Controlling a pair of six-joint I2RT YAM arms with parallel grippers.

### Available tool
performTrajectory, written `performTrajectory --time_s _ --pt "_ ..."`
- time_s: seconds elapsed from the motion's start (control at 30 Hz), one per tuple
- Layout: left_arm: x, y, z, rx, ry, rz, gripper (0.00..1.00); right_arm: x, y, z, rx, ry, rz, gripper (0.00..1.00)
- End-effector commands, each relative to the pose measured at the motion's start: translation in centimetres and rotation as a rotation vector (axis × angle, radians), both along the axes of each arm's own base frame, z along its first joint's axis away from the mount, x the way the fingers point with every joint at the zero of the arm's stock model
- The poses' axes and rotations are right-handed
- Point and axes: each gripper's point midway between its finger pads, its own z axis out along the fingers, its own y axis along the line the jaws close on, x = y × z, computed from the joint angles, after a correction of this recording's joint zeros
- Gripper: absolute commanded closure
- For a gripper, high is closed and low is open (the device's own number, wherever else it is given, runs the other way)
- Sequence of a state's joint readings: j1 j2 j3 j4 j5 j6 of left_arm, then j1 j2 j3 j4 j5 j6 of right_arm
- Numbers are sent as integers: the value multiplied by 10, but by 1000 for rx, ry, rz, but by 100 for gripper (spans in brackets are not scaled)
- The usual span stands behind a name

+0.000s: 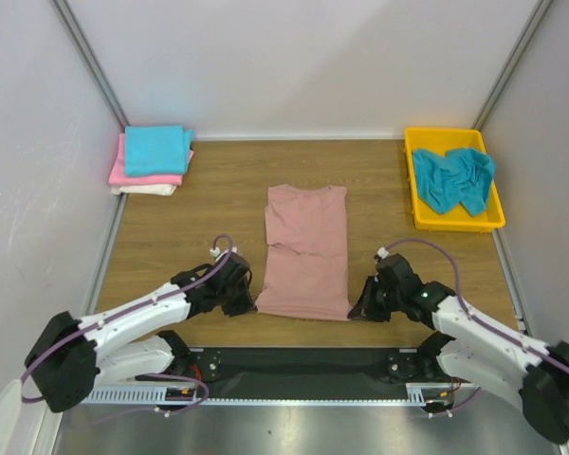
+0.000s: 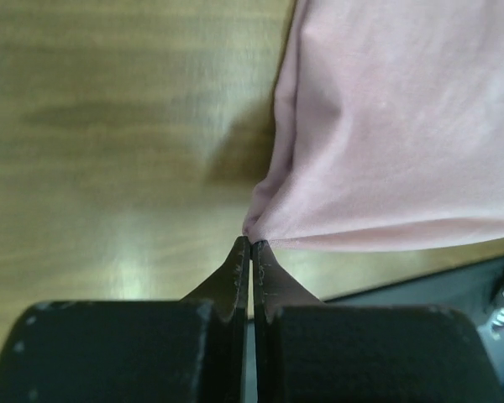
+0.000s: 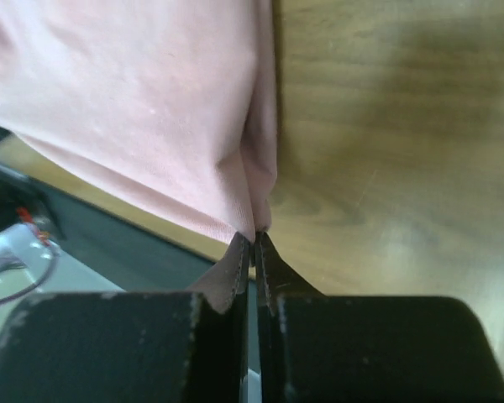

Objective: Fold and stack the t-shirts
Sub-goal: Fold the tshirt

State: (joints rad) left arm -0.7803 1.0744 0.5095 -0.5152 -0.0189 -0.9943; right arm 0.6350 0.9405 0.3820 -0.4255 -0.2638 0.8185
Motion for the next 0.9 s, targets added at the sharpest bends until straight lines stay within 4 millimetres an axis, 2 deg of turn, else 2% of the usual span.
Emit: performTrajectory --time_s 0.0,0.1,0.17,0.33,0.4,0.43,0.5,0.53,0.57,0.6,0.73,0.77,0.8,0.87 --pt "-24 37 0 121 45 28 100 -21 -31 1 -96 65 -115 100" --pt "-34 42 2 122 68 12 100 -24 -33 11 -70 64 -162 100" --pt "-32 40 10 115 53 -1 100 -28 -36 11 -74 68 -174 100" --pt "-18 32 29 108 -10 -51 100 -22 -30 25 -44 29 -175 100" --pt "-11 33 36 127 -40 -47 100 -15 -27 40 -41 -7 -164 100" --pt "-2 29 50 120 -74 -40 100 -11 -28 44 -60 -30 -160 100" --pt "5 34 64 155 -104 -23 100 -1 -28 61 -69 -76 -165 100" --pt "13 29 84 135 -140 -14 100 0 -28 64 -85 -82 -157 100" --pt "13 34 91 155 -144 -7 100 5 -27 71 -85 -95 -162 100" --pt "20 30 107 138 -172 3 100 12 -25 84 -76 -129 -165 100" --pt "28 32 128 153 -206 24 100 29 -20 113 -88 -188 -164 100" --pt "30 31 132 152 -221 16 100 36 -21 114 -116 -207 -156 100" --pt "38 29 137 151 -239 24 100 45 -21 126 -121 -246 -165 100" --pt "47 25 141 152 -261 11 100 57 -22 128 -162 -271 -151 100"
